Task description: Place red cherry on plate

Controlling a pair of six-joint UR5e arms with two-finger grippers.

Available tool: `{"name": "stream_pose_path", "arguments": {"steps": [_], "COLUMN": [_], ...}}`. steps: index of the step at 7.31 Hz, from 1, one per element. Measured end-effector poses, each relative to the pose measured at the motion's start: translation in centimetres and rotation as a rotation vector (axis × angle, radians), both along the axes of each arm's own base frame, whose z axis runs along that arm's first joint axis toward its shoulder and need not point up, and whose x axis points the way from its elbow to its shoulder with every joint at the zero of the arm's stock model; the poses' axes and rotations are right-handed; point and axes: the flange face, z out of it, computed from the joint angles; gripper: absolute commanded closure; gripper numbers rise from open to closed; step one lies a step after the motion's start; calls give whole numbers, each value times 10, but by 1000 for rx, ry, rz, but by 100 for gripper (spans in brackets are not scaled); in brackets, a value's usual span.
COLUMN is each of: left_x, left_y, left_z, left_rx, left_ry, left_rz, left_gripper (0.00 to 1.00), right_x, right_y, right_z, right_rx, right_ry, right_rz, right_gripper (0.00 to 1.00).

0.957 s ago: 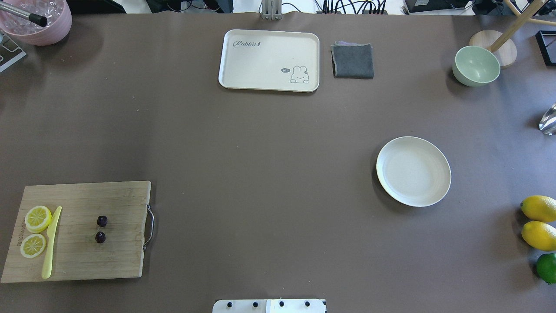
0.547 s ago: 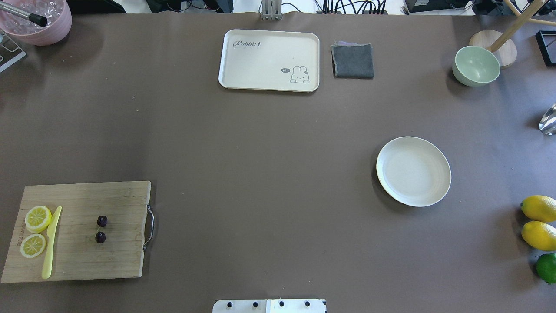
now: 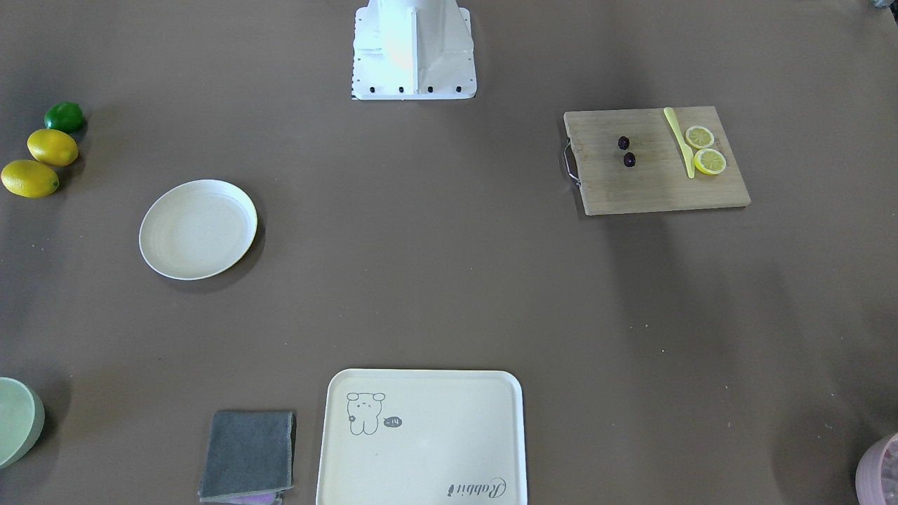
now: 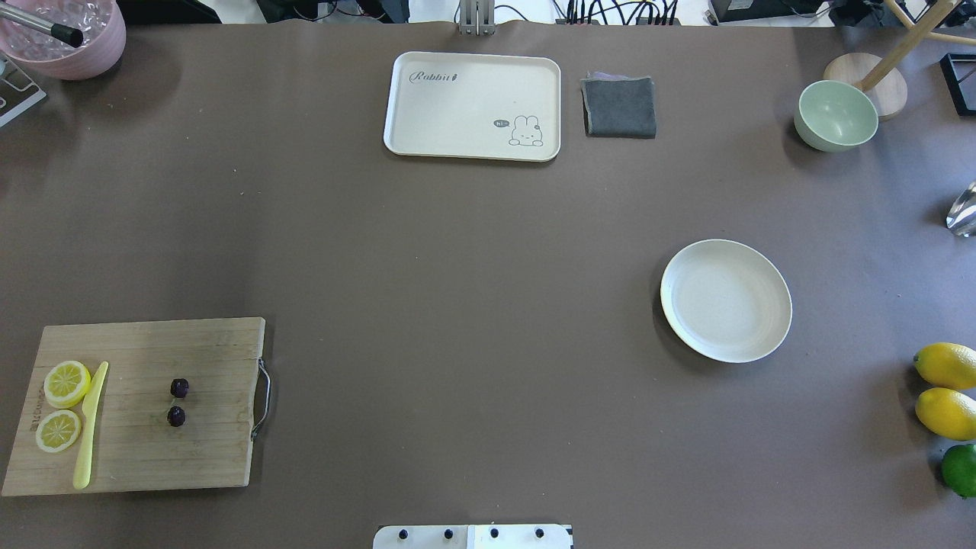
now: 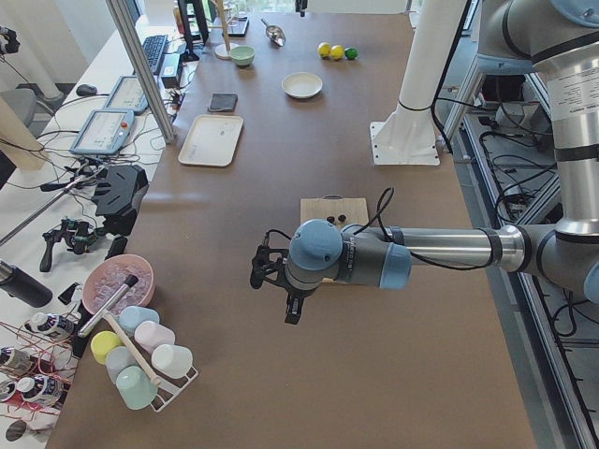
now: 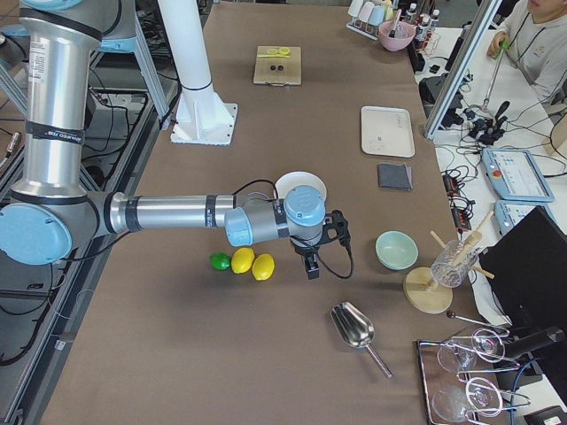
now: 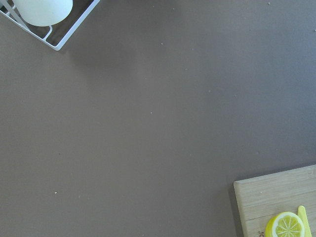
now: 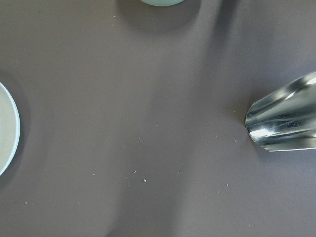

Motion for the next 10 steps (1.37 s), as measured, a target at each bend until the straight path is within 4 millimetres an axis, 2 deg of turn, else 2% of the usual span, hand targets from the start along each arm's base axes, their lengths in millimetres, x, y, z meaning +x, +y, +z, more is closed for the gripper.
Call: {"name": "stream_pose_path", "arguments": {"steps": [4,8,10], "left_x": [0,-1,-1], "left_y": [1,-2,-3], "left_z": [0,-10,-14], "left_rx": [3,5,1], "left_ry": [-1,-4,-6], "left_rz": [-1,-19,-27], "left_gripper": [2,2,2], "right_x": [1,18,17], "right_y": [4,5,3], "right_z": [-1,1,-1], "right_rx": [4,10,14], "right_ry": [-4,48,28], "right_rz": [3,52,48], "right_gripper": [0,0,0]}}
